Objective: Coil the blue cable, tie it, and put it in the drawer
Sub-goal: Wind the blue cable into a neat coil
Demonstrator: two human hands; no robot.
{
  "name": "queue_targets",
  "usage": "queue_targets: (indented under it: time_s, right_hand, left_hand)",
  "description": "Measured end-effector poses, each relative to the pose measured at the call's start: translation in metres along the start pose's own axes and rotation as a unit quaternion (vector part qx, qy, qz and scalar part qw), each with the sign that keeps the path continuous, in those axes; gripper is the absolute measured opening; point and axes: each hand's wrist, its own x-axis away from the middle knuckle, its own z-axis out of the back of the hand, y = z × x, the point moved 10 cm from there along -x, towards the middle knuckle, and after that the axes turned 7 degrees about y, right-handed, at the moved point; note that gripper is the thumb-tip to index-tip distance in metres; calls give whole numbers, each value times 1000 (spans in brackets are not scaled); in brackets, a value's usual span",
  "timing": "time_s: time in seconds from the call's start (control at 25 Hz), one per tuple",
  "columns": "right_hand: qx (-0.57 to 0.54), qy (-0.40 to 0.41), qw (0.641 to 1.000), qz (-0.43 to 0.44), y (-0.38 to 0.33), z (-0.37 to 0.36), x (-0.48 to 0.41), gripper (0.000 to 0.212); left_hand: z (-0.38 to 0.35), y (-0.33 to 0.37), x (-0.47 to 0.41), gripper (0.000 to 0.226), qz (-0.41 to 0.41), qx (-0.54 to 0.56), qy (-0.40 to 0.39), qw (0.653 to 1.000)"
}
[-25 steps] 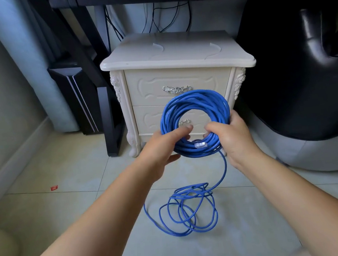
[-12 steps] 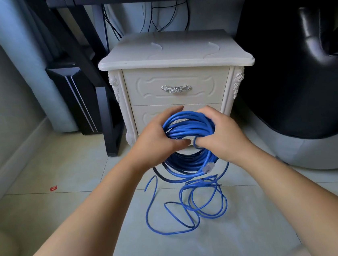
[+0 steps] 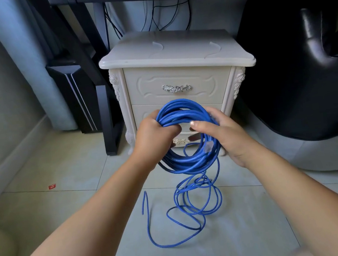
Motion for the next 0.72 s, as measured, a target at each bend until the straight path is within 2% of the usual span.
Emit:
queue_targets:
  time_s: [0.04, 0.12, 0.28, 0.4, 0.48, 0.56, 0.72]
  right_hand:
    - [-15, -8, 1000, -25, 6, -2, 1, 53]
    - [-19, -20, 998, -59, 16, -5, 0, 61]
    - [-49, -87, 992, -78, 21, -17, 1, 70]
    - [-79, -140, 985, -70, 23, -28, 5, 97]
    - [-97, -137, 984, -67, 24, -33, 7, 112]
    - [-80, -107, 990, -50, 27, -37, 7, 104]
    - [-93, 47, 993, -49, 37, -16, -4, 61]
  left_hand:
    - [3, -2, 0, 18, 19, 16, 15, 1000]
    - [8, -8, -1, 18, 54, 42, 44, 997]
    - [18, -28, -5, 10, 132, 102, 93, 982]
    - [24, -38, -5, 7, 161, 115, 121, 973]
    - [26, -41, -1, 6, 174, 118, 143, 967]
    - [26, -41, 5, 5, 180, 117, 157, 964]
    - [10, -33, 15, 10, 153, 124, 127, 972]
